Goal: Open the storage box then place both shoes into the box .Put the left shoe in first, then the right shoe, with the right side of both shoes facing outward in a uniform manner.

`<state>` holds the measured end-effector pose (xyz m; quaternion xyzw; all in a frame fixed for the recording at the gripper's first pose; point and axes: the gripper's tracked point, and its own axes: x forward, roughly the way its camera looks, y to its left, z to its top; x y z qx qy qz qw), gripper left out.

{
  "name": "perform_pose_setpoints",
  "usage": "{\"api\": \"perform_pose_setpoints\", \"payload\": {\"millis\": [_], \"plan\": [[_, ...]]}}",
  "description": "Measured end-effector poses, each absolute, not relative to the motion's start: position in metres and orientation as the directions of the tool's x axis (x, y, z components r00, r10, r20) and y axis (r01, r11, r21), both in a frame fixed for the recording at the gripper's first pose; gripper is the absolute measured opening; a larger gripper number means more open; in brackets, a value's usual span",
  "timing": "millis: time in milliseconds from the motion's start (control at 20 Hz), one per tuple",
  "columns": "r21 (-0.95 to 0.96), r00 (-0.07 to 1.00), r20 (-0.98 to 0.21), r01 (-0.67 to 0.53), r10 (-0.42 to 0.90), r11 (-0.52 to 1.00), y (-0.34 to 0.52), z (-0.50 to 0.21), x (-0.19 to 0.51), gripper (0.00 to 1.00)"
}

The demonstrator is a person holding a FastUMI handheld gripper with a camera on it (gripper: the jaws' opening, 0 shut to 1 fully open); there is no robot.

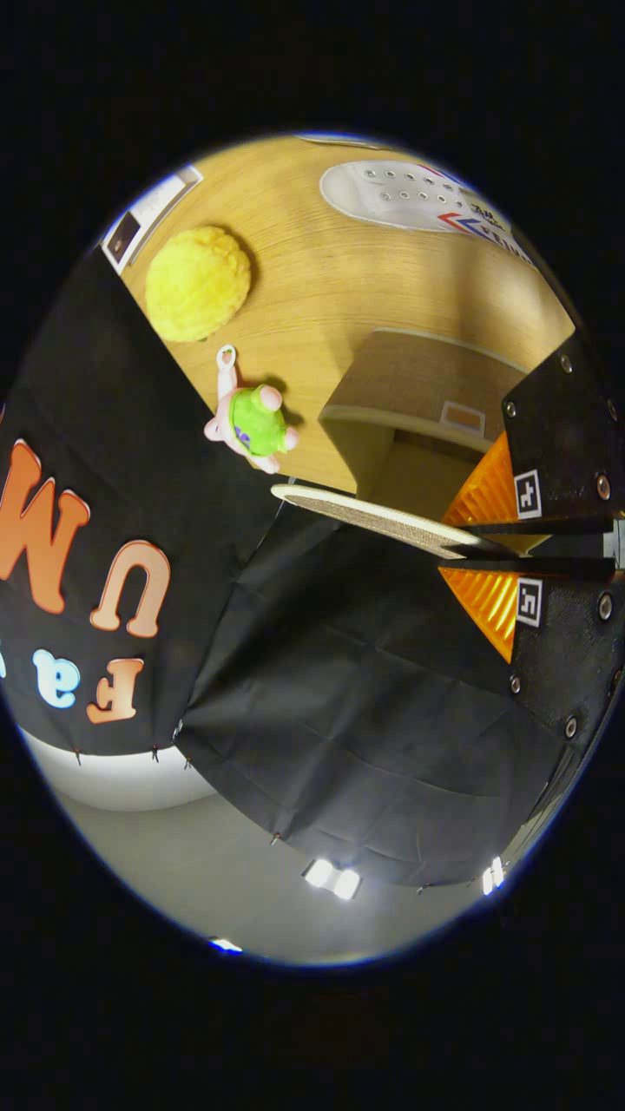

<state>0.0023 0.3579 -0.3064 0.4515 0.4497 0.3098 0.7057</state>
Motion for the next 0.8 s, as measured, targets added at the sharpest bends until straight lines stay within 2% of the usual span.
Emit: {"api": "perform_pose_setpoints", "payload": {"millis": [300,800], "plan": [[0.917,0.408,-0.298,-0.128,0.863,0.377,0.427,-0.243,0.023,0.11],[0.953,0.415,-0.25,-0.055,0.875,0.298,0.53,-0.237,0.035,0.14]]}}
